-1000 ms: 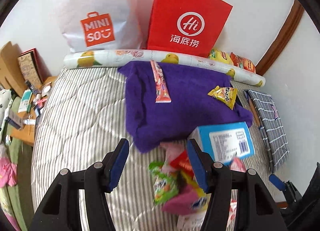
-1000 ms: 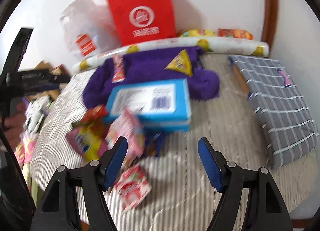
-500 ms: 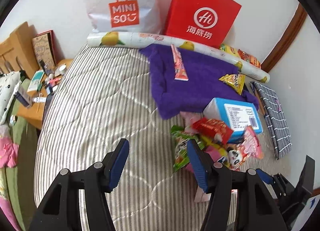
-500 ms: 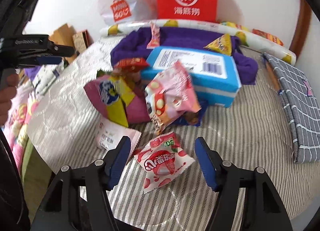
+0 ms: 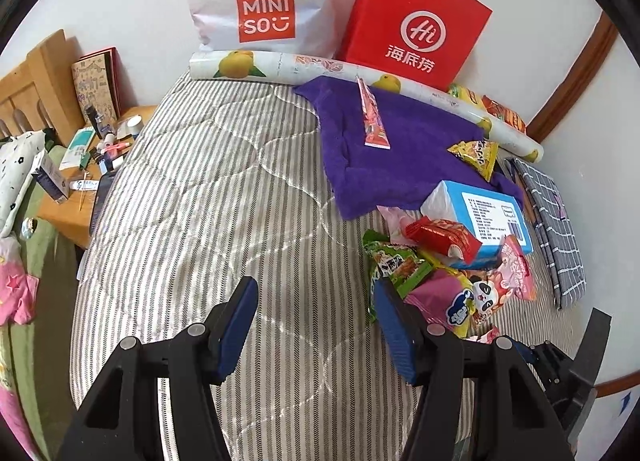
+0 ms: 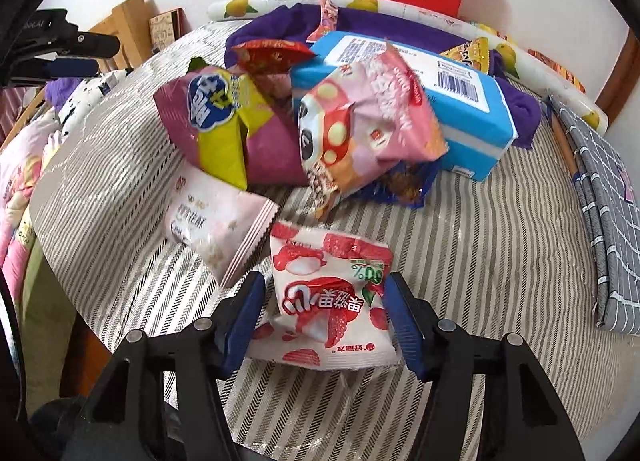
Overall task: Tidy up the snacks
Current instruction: 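Grasp the white-red candy packet with the right tool while the left tool grasps a white pastry packet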
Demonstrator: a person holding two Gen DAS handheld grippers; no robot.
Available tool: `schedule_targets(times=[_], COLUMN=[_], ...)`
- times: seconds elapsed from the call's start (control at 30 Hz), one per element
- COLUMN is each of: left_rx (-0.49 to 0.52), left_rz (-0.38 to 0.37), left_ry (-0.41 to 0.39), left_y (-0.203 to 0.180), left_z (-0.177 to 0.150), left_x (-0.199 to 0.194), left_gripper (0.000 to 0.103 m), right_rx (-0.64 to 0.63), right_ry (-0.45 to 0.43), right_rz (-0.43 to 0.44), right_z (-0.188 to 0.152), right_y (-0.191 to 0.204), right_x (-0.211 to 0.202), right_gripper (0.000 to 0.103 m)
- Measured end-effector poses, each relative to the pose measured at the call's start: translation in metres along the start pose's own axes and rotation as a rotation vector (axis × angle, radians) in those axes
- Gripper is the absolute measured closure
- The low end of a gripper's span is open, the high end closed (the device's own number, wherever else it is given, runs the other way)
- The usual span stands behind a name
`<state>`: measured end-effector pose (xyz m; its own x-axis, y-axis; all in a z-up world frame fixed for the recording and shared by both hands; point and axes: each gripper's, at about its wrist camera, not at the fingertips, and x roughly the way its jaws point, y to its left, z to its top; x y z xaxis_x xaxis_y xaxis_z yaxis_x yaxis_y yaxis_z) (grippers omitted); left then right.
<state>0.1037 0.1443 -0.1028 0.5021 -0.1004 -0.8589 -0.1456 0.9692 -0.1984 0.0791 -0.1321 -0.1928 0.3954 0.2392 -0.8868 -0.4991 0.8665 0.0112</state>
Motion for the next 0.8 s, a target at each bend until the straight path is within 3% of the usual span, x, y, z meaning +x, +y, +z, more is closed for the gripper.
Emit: schedule_targets(times=[0.17,0.37,0.63,0.8], left_rx=[0.038,0.058,0.095,0.127], left_rz=[-0.011,-0.046,-0.126,-0.176], left_ry=[0.017,0.046,0.074,0.105], left_y=[-0.010,-0.021,-0.049,-0.070], left_z=[-0.010,-0.022,-0.029,-0.041], left_x=[0.010,0.027,0.039,0.041], left_gripper=[0.045,0.045,0.043,0.035], right_rx=[0.064,0.108,0.237,0.289], right_ry=[-0.036,-0.087,-0.103,-0.110], right_rz=[0.002,-0.021,-0.073,-0.093], right_z=[-0.004,-0.013,-0.030,-0.035], right_y=[-0.005,-0.010,-0.058,-0.080], right_x=[0.004,-0.001,-0.016,-0.018], right_gripper=[0.040,0.046,0.046,0.046])
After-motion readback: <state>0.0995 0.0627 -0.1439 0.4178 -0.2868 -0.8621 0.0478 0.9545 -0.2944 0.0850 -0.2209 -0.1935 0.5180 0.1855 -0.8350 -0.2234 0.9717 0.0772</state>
